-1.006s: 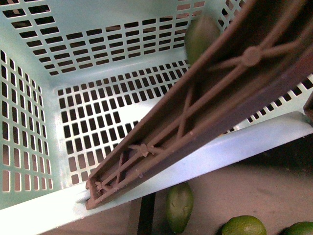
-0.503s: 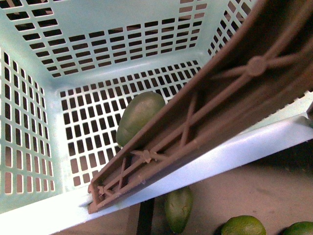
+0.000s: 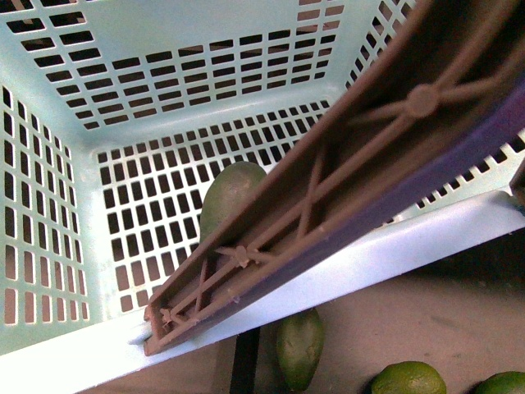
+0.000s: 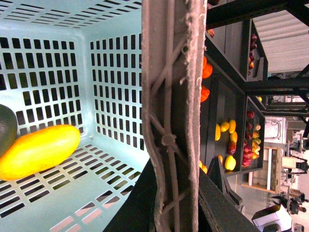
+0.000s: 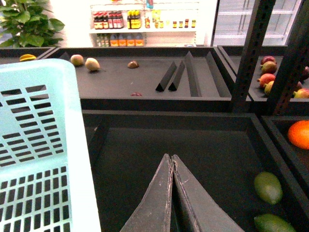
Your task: Pick mango and avocado into basket
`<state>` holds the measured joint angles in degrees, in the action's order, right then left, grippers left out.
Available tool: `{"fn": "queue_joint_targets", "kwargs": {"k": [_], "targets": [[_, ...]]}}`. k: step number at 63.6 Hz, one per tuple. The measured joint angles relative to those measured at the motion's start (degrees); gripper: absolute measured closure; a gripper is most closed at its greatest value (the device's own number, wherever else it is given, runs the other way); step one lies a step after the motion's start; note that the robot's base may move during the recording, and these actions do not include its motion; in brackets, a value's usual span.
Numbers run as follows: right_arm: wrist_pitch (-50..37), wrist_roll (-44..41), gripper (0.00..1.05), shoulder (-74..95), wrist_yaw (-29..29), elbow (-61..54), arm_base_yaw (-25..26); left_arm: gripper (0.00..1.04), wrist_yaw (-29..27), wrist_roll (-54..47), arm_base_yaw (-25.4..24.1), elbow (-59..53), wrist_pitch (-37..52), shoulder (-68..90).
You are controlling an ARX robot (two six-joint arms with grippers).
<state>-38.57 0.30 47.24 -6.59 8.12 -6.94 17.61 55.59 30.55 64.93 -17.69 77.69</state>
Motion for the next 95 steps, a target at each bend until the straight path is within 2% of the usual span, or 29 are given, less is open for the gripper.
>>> {"fn": "queue_joint_targets", "kwargs": {"k": [9,13,20,30,40,43,44,83,88,95], "targets": [[2.47,0.00,1.03,-4.76,1.66,-2.38,1.66,0.96,-0.02,0.00,0.00,0.00,0.00,0.00],[3.80,-0.04,1.03,-6.86,5.66,-3.21,4.46,0.96,-0.02,0.00,0.00,0.00,0.00,0.00],[6.01,-0.04,1.03,-10.38,6.16,-4.28,6.62,0.96,-0.02,0.02,-0.02,0.00,0.00,0.00],[9.42,-0.04,1.03,-14.91,6.43,-5.55,6.71,0.96,-0.13,-0.02,-0.02,0.00,0.00,0.00],[9.16,-0.09,1.03,-17.29,6.60,-7.15,6.75,0.96,-0.02,0.00,0.00,0.00,0.00,0.00],[10.95,-0.09,1.03,-19.23,6.49,-7.15,6.75,0.96,0.00,-0.02,0.00,0.00,0.00,0.00],[17.05,-0.09,1.03,-25.79,6.49,-7.15,6.75,0.96,-0.02,-0.02,0.00,0.00,0.00,0.00],[28.57,-0.09,1.03,-37.29,6.49,-7.15,6.75,0.96,-0.02,-0.02,0.00,0.00,0.00,0.00],[36.74,-0.09,1.03,-43.52,6.51,-7.13,6.75,0.96,0.00,-0.02,0.00,0.00,0.00,0.00],[38.34,-0.09,1.03,-46.71,6.47,-7.13,6.75,0.96,-0.09,-0.04,0.00,0.00,0.00,0.00]]}}
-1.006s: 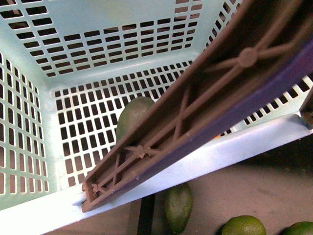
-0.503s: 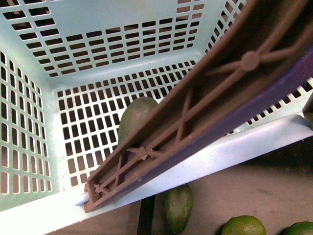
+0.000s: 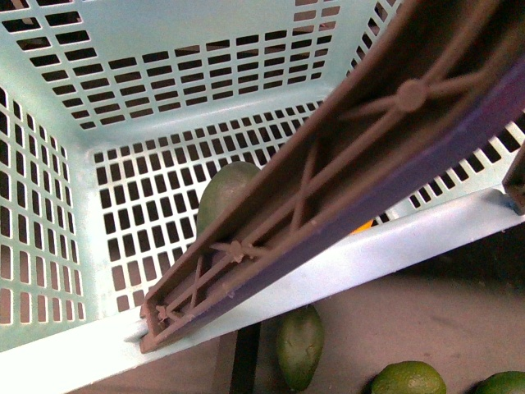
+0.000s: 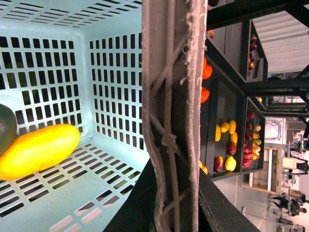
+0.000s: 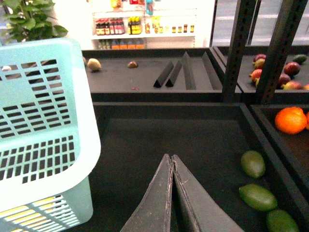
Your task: Pick mango and avocado into basket
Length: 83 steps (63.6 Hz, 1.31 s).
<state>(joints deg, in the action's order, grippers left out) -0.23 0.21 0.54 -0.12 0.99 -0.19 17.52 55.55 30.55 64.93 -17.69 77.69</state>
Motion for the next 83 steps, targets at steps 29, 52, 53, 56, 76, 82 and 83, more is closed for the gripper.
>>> {"fn": "queue_joint_targets", "kwargs": {"k": [29,52,53,56,76,82,83], "targets": [[0.15,-0.07,0.28,-0.20,0.13,0.00,0.00,0.96,-22.36,12.28,1.97,-1.66,8.50,0.48],[0.15,-0.04,0.09,-0.22,0.00,0.00,0.00,0.96,-20.94,19.43,-10.32,-1.51,14.25,10.45],[0.15,-0.04,0.09,-0.22,0.00,0.00,0.00,0.96,-20.63,19.61,-11.34,-1.05,14.49,12.02],[0.15,-0.04,0.09,-0.22,0.00,0.00,0.00,0.96,-20.33,19.87,-13.05,-0.04,15.15,14.84],[0.15,-0.04,0.09,-0.22,0.00,0.00,0.00,0.96,-23.50,22.14,-21.79,15.08,18.47,33.40],[0.15,-0.04,0.09,-0.22,0.00,0.00,0.00,0.96,-23.28,22.93,-22.32,17.70,19.50,37.62],[0.15,-0.04,0.09,-0.22,0.00,0.00,0.00,0.96,-23.26,23.26,-22.36,17.92,19.65,38.27]]}}
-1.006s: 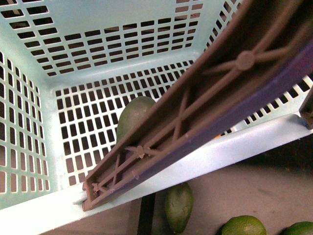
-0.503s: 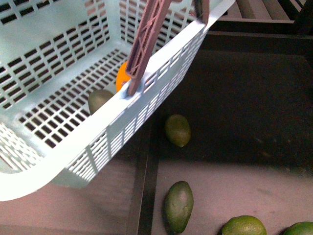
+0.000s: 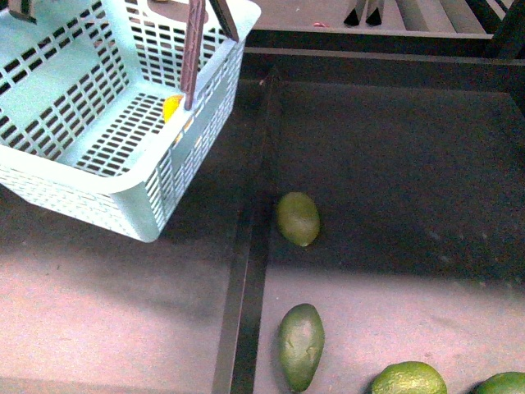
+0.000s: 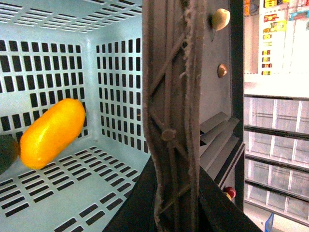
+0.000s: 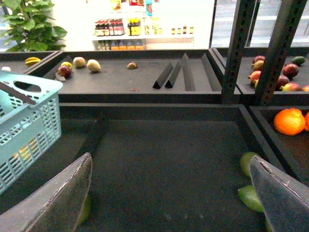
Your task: Pick mango and avocado into basket
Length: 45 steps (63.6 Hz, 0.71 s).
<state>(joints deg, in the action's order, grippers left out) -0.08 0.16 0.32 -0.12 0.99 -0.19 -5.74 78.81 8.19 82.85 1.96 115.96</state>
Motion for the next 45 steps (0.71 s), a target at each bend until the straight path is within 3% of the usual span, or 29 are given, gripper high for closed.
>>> {"fn": "queue_joint_targets", "kwargs": {"k": [17,31,43,45], "targets": [[0.00,0.00,0.09,0.00,0.02,0.00,0.00,0.95,-0.11,4.61,-0.04,-2.10,0.20,3.96],[0.00,0.00,0.09,0.00,0.00,0.00,0.00,0.44,-1.73,6.64,-0.72,-7.96,0.46,-1.90],[0.00,0.00,0.09,0.00,0.00,0.00,0.00,0.08,-5.66,6.62,-2.86,-14.14,-5.29,-13.84],[0.00,0.00,0.09,0.00,0.00,0.00,0.00,0.07,-6.03,6.34,-3.19,-15.06,-7.54,-15.98]]}}
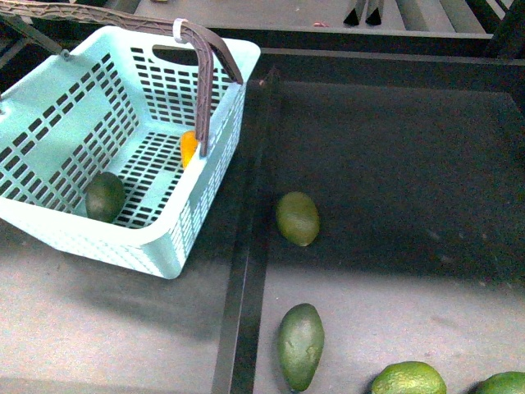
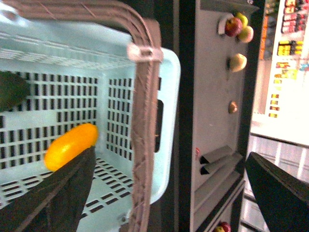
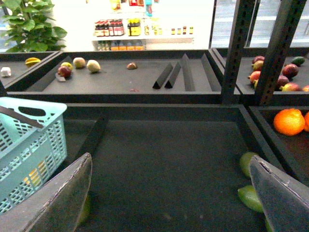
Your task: Pick mango and avocado into basket
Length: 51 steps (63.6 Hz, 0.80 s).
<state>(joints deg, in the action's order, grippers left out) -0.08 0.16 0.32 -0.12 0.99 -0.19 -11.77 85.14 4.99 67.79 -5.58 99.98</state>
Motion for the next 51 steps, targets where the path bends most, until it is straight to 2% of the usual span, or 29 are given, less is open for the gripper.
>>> {"fn": "queue_joint_targets", "kwargs": {"k": [5,9,12,13,15,19,23,25,27,35,51], "targets": [[0.00,0.00,0.09,0.00,0.00,0.00,0.00,0.08,-0.46,-0.04,-0.61,-0.96,-2.14,-3.54],[0.00,0.00,0.09,-0.02,0.02,0.00,0.00,0.10,0.74,-3.13,-0.81,-1.79,-0.02,-4.28],[0.00,0.00,0.09,-0.02,0.04,0.00,0.00,0.20,6.25,-15.37,-1.38,-9.14,17.62,-5.20],[0.00,0.00,0.09,-0.02,0.02,0.00,0.00,0.24,7.52,-22.36,-1.44,-12.04,23.85,-5.49],[0.00,0.00,0.09,-0.02,0.00,0.00,0.00,0.29,8.02,-29.55,-1.55,-16.44,32.46,-6.01],[0.00,0.00,0.09,-0.02,0.00,0.00,0.00,0.43,8.98,-51.54,-1.70,-26.21,48.63,-8.66],[0.00,0.00,0.09,-0.02,0.00,0.00,0.00,0.56,9.20,-67.23,-1.95,-31.69,56.06,-12.31],[0.00,0.00,0.09,-0.04,0.00,0.00,0.00,0.67,10.21,-74.75,-2.82,-35.28,58.53,-15.56],[0.00,0.00,0.09,-0.02,0.00,0.00,0.00,0.76,11.61,-78.18,-3.89,-38.12,59.36,-17.68],[0.00,0.00,0.09,-0.02,0.00,0.00,0.00,1.02,11.67,-82.82,-4.94,-45.66,60.37,-22.27],[0.00,0.00,0.09,-0.04,0.00,0.00,0.00,1.02,11.78,-84.13,-4.94,-55.95,59.47,-33.86]]}}
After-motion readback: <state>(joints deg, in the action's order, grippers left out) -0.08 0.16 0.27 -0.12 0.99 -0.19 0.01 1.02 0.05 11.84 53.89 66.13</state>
